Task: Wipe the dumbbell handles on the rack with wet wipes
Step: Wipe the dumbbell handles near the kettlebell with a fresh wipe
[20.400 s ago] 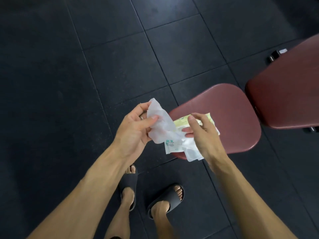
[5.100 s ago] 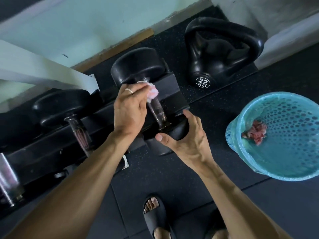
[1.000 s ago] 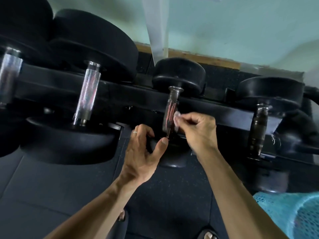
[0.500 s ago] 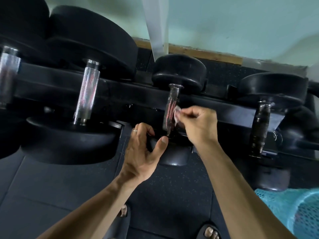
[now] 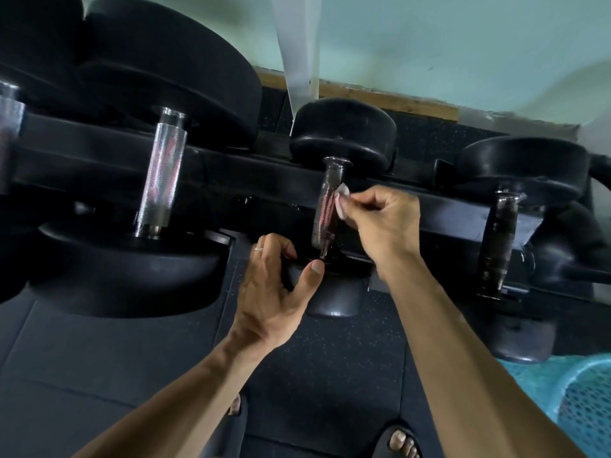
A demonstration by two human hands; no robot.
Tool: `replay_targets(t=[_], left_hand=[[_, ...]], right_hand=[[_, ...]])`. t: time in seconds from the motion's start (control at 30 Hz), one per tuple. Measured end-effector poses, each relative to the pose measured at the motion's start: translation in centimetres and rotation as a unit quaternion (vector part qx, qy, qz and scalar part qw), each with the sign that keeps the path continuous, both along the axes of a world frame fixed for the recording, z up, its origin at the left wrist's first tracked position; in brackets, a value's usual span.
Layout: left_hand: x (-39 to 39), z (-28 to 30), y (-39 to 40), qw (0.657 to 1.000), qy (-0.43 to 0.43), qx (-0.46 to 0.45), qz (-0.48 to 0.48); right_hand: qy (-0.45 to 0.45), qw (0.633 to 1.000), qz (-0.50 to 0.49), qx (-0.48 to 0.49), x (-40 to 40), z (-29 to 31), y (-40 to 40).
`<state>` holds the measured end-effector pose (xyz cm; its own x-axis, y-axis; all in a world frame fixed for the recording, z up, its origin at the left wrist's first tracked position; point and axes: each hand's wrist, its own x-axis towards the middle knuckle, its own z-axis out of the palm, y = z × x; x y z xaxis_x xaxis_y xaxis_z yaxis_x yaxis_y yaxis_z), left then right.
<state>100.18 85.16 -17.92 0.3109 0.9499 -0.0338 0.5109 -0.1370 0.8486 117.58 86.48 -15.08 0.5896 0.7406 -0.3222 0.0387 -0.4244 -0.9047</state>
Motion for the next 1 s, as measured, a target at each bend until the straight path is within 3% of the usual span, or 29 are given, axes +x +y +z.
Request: replay_targets(t=[0.1,0.27,0.33,0.43,0.63,0.83,1.0], left_hand=[[0.0,0.0,0.0,1.0,0.004,-0.004,-0.002],[0.0,0.3,0.0,1.0,0.012,-0.006,-0.003],[0.0,0.2,0.0,1.0,0.009,-0.008,-0.005],[0.0,0.2,0.0,1.0,0.008,-0.008,-0.004],[0.0,0.3,0.0,1.0,0.016,-0.013,-0.003],[-0.1,0.1,0.0,1.0,0.007,-0.011,-0.009],[-0.1,0.2,0.0,1.0,0.013,-0.008,-0.01]], right_hand=[[0.039,0.999,0.013,-0.011,-0.2,-0.3,-0.8],[-0.045,0.985,0.139,-0.093,-1.0,0.5,-3.6],[-0.033,0.991,0.104,-0.071,-0.6,0.7,-2.5],[0.059,0.998,0.012,-0.034,-0.8,0.7,-1.5],[0.01,0.992,0.097,-0.083,-1.0,0.8,-2.6],[0.161,0.984,-0.075,0.009,-0.5,-0.1,2.2],[0.096,0.991,0.06,-0.073,-0.3,0.1,-2.3]])
